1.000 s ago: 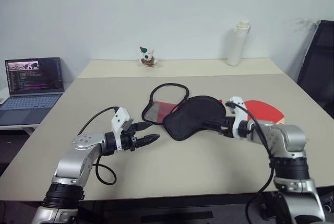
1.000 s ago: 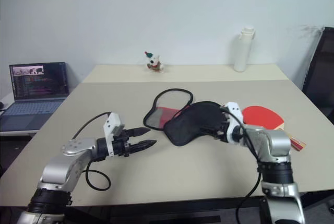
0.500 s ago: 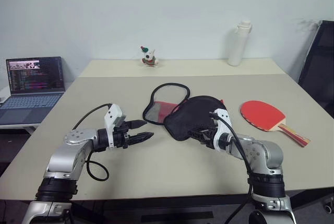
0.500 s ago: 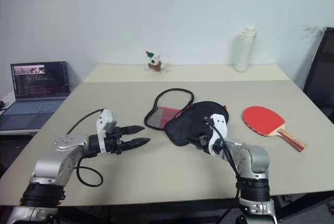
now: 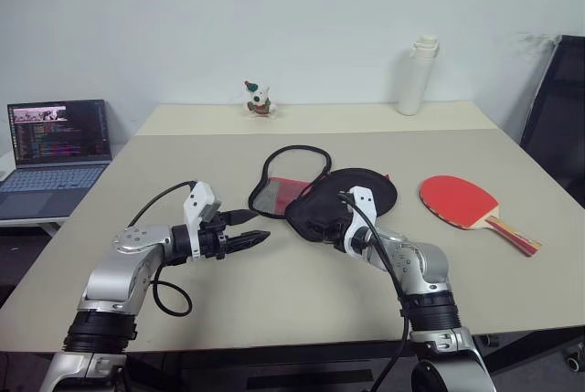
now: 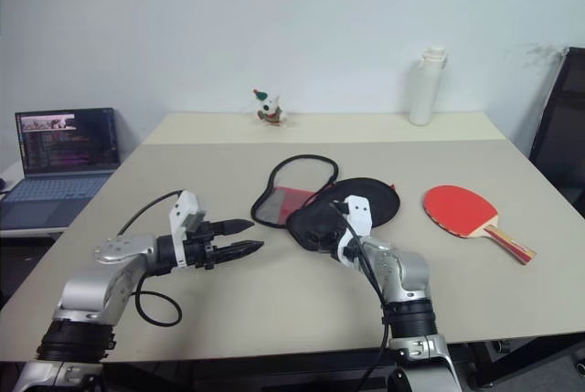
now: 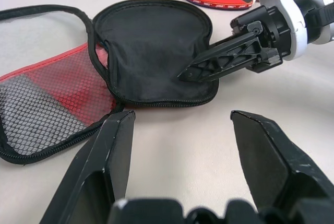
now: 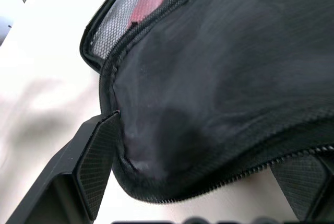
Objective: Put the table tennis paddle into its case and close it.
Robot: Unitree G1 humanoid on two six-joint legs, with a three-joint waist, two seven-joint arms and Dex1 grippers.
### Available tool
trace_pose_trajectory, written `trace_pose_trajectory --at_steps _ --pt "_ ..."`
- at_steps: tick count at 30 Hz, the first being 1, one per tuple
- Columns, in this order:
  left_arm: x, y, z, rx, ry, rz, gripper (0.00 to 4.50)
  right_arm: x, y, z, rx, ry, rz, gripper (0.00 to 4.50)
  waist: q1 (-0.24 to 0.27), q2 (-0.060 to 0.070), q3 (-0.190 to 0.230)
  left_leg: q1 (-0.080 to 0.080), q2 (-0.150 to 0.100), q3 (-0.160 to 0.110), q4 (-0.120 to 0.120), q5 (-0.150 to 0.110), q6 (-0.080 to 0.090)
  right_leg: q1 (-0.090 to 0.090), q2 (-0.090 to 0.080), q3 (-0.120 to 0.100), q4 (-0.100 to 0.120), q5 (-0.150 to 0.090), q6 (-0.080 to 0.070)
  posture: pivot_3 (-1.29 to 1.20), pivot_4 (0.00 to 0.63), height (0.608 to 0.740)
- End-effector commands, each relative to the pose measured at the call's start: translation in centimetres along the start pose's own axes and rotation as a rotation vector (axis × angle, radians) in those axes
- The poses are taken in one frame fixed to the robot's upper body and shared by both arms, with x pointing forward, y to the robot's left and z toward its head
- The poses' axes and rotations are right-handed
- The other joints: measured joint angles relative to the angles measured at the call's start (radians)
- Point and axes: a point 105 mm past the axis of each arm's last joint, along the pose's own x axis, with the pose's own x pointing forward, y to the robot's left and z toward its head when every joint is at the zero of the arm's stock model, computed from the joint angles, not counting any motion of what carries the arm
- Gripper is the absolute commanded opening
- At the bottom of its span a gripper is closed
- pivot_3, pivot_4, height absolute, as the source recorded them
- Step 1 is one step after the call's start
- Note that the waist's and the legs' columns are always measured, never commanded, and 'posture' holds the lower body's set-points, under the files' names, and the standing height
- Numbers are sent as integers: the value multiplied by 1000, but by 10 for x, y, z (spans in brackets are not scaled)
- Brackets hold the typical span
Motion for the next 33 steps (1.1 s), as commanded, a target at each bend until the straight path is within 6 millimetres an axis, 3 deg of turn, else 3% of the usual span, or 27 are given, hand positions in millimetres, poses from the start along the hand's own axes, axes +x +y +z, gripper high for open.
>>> trace_pose_trajectory --at_steps 1,5,10,16,22,29,33 --pt "-1 -2 14 55 -42 2 3189 -5 8 10 13 -31 38 3165 0 0 0 0 0 0 0 0 0 0 0 0 0 0 0 0 150 740" --pt "1 -5 13 51 -47 -3 3189 -24 -1 16 141 20 93 1767 2 0 0 0 0 -1 0 0 0 0 0 0 0 0 0 0 150 740" --pt "6 -10 13 47 -56 -13 3189 -43 -24 25 139 65 78 10 4 0 0 0 -1 0 0 0 0 0 -1 0 0 0 0 0 150 740" --pt "9 -12 13 46 -59 -15 3189 -52 -39 34 99 100 57 10 -1 0 0 0 -1 0 -1 0 0 0 1 0 0 0 0 0 150 740" --pt "9 -16 11 46 -56 -22 3189 -68 -59 31 -51 244 73 10 2 0 0 -1 -1 1 -1 0 0 0 0 0 -2 0 0 0 150 740" --pt "10 -20 9 45 -51 -25 3189 -77 -105 49 -226 316 1 10 2 -1 1 -1 -2 3 0 0 0 1 1 0 -3 -1 1 0 150 740" --pt "10 -22 8 43 -50 -22 3189 -79 -121 59 -296 334 -20 10 1 -1 1 -1 -1 4 0 0 0 0 1 0 -3 -1 1 0 150 740"
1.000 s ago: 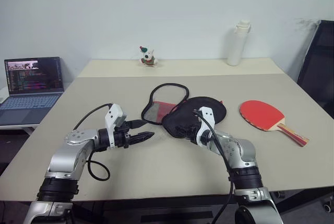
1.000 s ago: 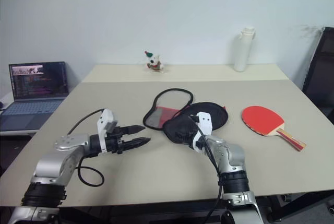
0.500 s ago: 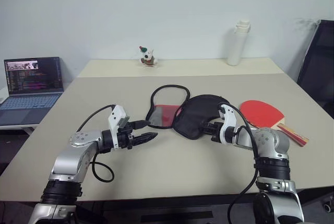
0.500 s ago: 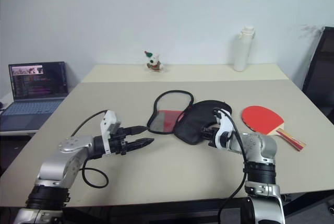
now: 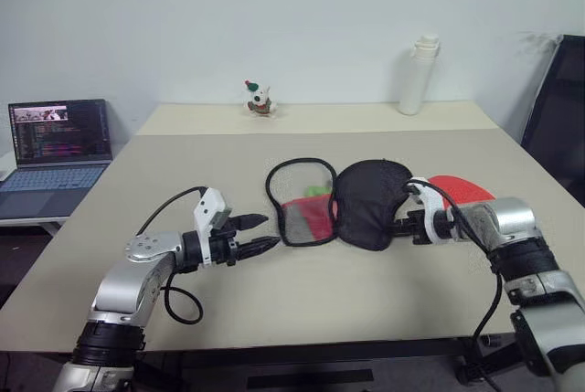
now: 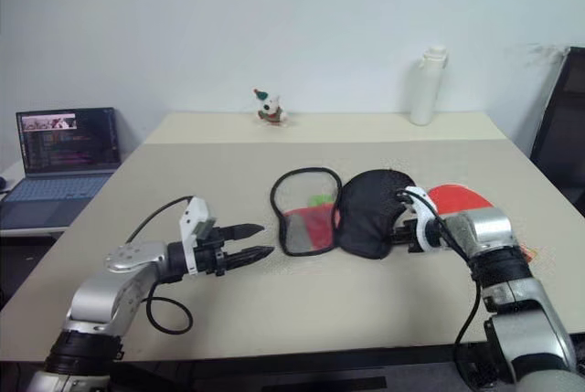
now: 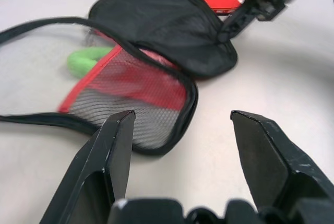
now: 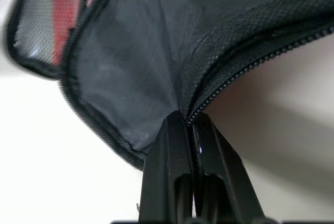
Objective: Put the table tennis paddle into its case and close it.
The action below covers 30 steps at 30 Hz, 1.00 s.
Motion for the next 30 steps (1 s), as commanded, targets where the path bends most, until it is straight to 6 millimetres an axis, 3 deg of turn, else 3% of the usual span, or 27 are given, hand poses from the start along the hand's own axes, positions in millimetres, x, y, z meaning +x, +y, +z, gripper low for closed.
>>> trace_pose_trajectory --at_steps 1,15,19,27,29,30 --pt "-1 -4 9 28 -27 -3 3189 -8 -12 14 -86 -17 -26 10 0 0 0 0 0 0 0 0 0 0 0 0 0 0 0 0 150 740" --pt "0 -6 10 35 -19 -9 3189 -9 -27 28 -198 -3 -64 10 2 0 0 0 1 0 0 0 0 0 -1 0 1 0 0 0 150 740" --pt "2 -5 12 40 -20 -19 3189 -12 -36 25 -224 -1 -103 903 2 0 0 0 1 0 0 0 0 0 -1 0 1 0 0 0 150 740" --pt "6 -8 14 49 -26 -47 3189 -30 -48 26 -214 -62 -152 3626 2 0 0 0 0 0 0 0 0 0 -1 0 1 0 0 0 150 740" --pt "7 -10 16 55 -31 -58 3189 -43 -46 33 -311 -126 -164 4386 3 0 0 0 0 0 0 0 0 0 -1 0 1 0 0 0 150 740" --pt "7 -12 18 62 -35 -66 3189 -52 -41 36 -375 -166 -160 4450 3 0 0 0 0 0 0 0 0 0 -1 0 1 0 0 0 150 740"
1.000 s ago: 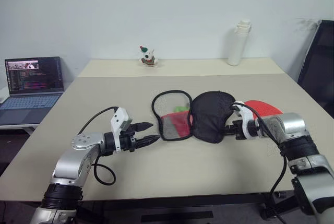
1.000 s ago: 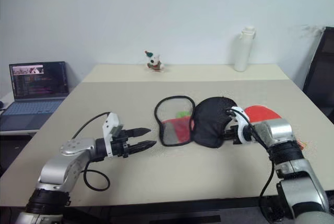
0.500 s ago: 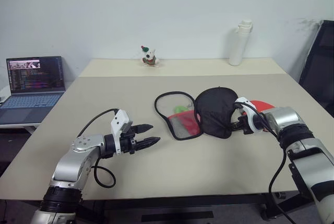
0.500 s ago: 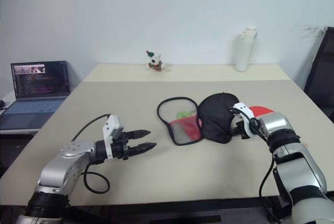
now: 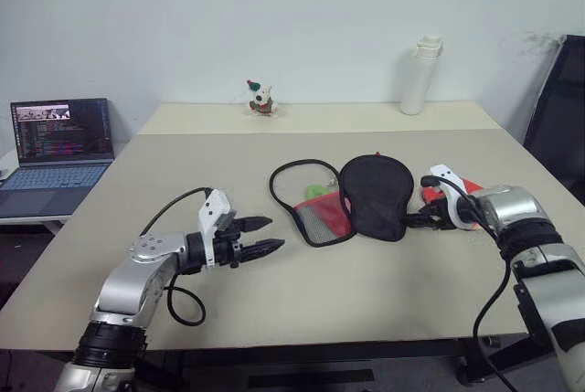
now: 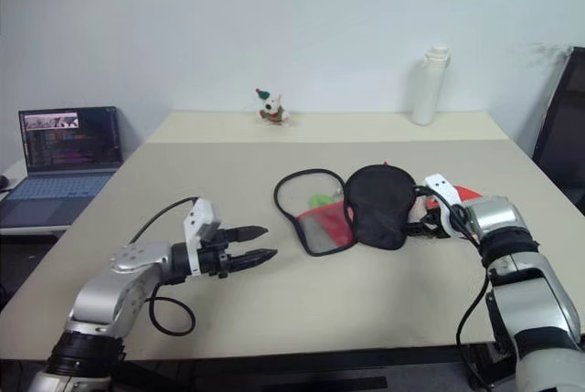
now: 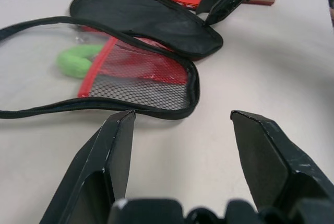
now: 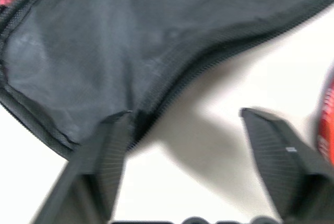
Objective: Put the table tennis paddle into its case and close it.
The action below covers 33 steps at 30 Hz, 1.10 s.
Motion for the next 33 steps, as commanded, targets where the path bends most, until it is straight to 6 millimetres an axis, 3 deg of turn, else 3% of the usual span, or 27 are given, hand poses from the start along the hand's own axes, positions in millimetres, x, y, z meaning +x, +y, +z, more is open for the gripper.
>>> trace_pose_trajectory --at_steps 1,5,10,19,24,33 --pt "3 -7 21 72 -48 -38 3189 -37 1 30 -176 -190 -35 4450 1 0 0 0 0 0 0 0 0 0 0 0 0 0 0 0 150 740" --pt "12 -15 34 106 -77 -74 3189 -64 -17 18 -131 -247 -163 4450 3 1 1 0 0 0 0 0 0 0 0 0 0 0 1 0 150 740" --pt "25 -26 44 140 -84 -141 3189 -91 -46 -22 -52 -204 -276 4450 5 1 1 1 -1 0 1 0 0 2 0 0 0 0 1 0 150 740" --pt "44 -33 52 159 -99 -259 3189 -108 -89 -61 81 -88 -389 4450 -4 1 1 3 -2 7 1 0 0 1 4 6 0 0 1 0 150 740" --pt "50 -35 55 213 -93 -338 3189 -99 -99 -59 63 -50 -419 4450 -5 0 1 5 -2 12 1 0 0 1 6 15 0 0 1 0 150 740" --pt "54 -33 52 231 -97 -352 3189 -78 -98 -80 27 95 -422 4450 -5 0 1 6 -2 18 1 0 0 0 6 22 0 0 2 0 150 740"
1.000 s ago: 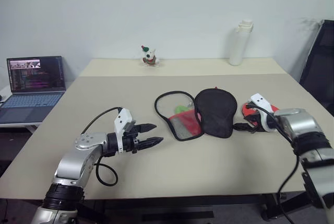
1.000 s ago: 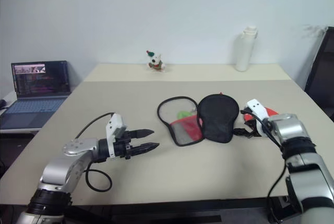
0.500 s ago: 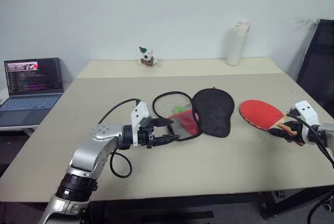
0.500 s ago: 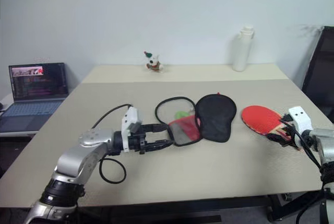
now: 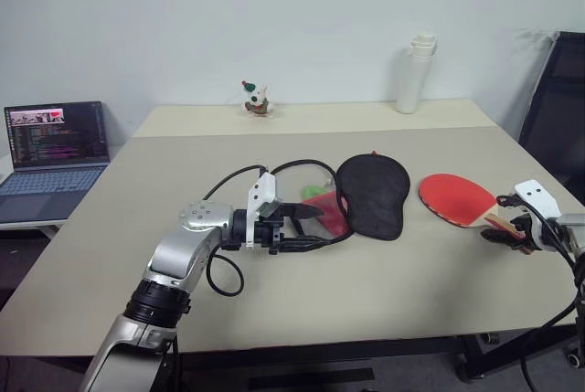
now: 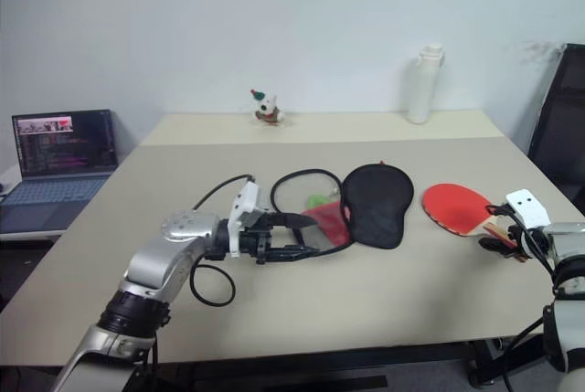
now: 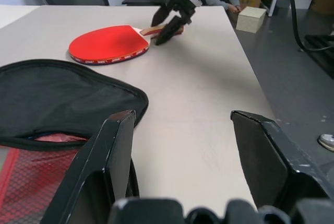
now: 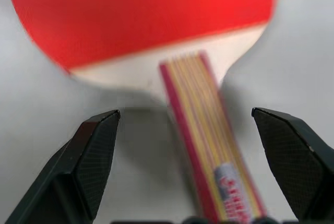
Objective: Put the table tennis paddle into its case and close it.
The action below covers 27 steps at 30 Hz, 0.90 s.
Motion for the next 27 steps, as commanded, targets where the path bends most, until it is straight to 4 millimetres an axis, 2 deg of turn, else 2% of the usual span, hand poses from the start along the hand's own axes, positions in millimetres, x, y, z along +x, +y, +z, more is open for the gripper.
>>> trace_pose_trajectory --at_steps 1,5,8,15,17,19,27 --pt "-1 1 8 51 -5 1 3189 1 -3 -3 2 16 -31 4450 0 0 0 0 0 0 0 0 0 0 0 0 0 0 0 0 150 740" --pt "-5 1 9 50 1 20 3189 3 -1 -2 55 -4 -20 4450 0 0 0 2 0 0 1 0 0 2 0 1 1 1 1 0 150 740" --pt "-8 2 10 47 3 37 3189 5 7 1 102 -18 37 3892 0 0 0 3 0 1 1 0 0 2 0 2 1 1 2 0 150 740" --pt "-13 0 11 35 6 61 3189 3 14 5 180 -40 110 1596 -4 0 0 3 2 1 0 0 0 1 2 2 1 1 1 0 150 740" --pt "-12 0 12 34 5 64 3189 3 13 6 193 -46 103 1179 -5 0 0 3 2 1 0 0 0 1 3 2 1 1 1 0 150 740" --pt "-12 0 13 33 5 66 3189 3 12 10 210 -65 87 1042 -5 0 0 4 2 1 0 0 0 1 3 2 2 1 1 0 150 740" --pt "-12 -1 14 24 3 83 3189 9 12 23 240 -141 0 1039 -21 -1 0 6 2 2 1 0 0 2 3 3 3 2 3 0 150 740"
